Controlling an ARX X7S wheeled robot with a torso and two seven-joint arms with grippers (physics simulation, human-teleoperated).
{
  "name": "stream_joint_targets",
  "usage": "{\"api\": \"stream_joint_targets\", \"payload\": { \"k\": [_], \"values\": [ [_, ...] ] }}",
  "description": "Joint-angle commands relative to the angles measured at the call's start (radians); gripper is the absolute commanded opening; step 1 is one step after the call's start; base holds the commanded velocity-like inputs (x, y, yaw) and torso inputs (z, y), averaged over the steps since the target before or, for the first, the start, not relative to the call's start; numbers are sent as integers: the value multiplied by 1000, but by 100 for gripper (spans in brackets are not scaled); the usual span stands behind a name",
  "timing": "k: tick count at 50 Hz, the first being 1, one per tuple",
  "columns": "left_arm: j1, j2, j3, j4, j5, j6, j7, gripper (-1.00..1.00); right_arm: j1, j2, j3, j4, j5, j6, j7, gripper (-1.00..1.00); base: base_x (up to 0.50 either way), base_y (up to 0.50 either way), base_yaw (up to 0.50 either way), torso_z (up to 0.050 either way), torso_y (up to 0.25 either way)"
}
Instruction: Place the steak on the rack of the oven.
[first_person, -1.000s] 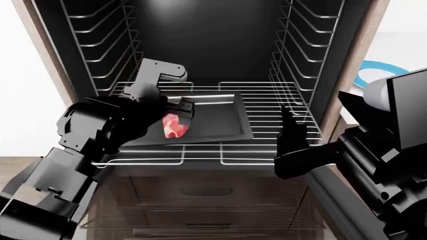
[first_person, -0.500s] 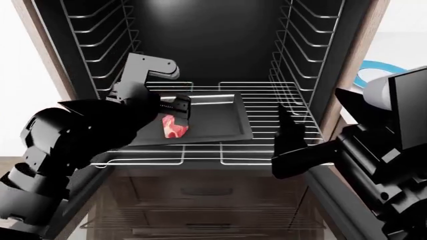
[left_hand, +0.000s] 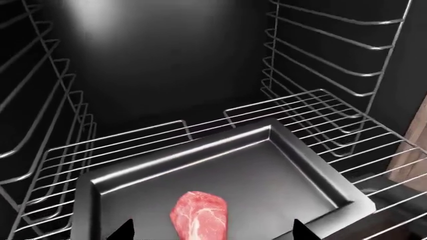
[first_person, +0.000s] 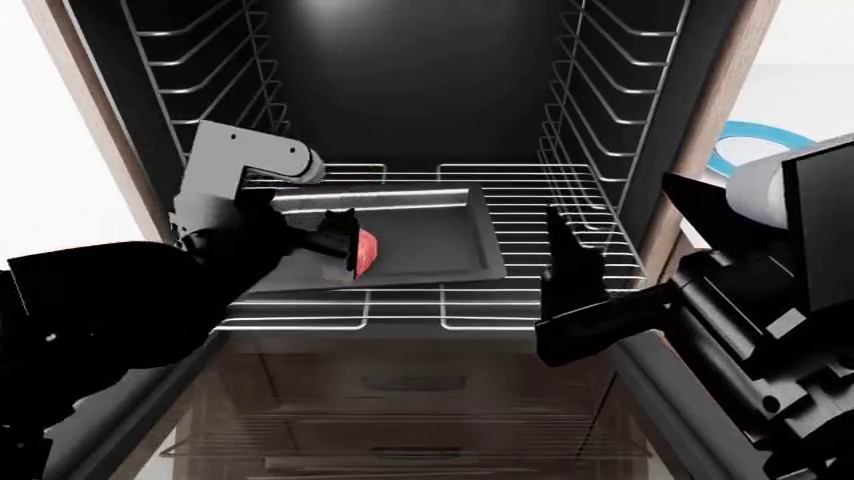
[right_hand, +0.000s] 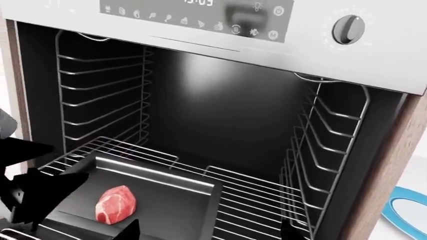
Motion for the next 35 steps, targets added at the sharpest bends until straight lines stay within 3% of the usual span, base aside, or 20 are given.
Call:
{"api": "stream_joint_targets", "payload": {
  "k": [1, 11, 18, 27, 35],
  "values": [
    [90, -118, -128, 238, -143, 24, -50, 100, 38, 20, 3, -60, 77, -25, 63, 100, 0, 0, 0, 0, 0],
    [184, -217, -259, 401, -247, 97, -57, 100, 78, 49, 11, -164, 185, -74, 167, 100, 0, 0, 0, 0, 0],
    [292, -260, -358, 482, -252, 182, 13, 100, 41, -65, 204, -175, 367, 64, 346, 100, 0, 0, 0, 0, 0],
    [354, -317, -474, 531, -288, 250, 43, 100, 169, 26, 176, -175, 430, 20, 347, 100, 0, 0, 0, 0, 0],
    [375, -354, -559, 566, -317, 289, 35, 100, 391, 154, 97, -175, 520, -41, 347, 100, 0, 0, 0, 0, 0]
  ]
}}
